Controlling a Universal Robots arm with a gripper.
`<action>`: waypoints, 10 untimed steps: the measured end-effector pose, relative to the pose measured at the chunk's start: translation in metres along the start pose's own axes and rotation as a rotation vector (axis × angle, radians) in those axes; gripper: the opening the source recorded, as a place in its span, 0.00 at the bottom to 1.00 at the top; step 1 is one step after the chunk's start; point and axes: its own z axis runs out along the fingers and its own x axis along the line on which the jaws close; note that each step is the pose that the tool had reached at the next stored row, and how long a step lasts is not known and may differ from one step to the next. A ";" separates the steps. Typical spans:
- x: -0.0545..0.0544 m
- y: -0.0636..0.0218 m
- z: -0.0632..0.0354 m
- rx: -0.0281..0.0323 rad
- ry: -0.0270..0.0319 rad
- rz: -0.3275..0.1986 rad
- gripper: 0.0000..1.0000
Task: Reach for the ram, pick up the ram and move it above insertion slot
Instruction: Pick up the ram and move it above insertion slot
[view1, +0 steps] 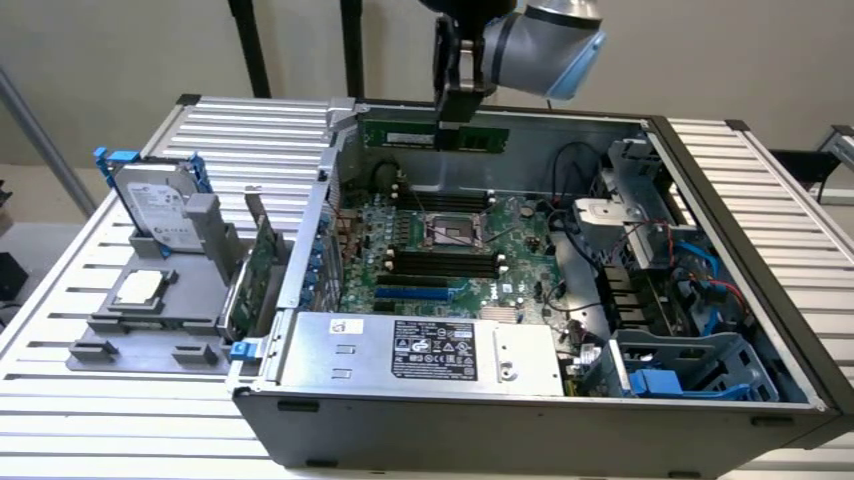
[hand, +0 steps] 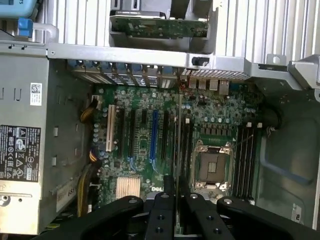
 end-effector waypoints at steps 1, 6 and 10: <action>-0.003 -0.0030 0.0007 0.0000 0.0000 0.000 0.14; -0.016 -0.0167 0.0053 0.0000 0.0001 0.000 0.14; -0.021 -0.0267 0.0095 0.0000 0.0000 0.000 0.14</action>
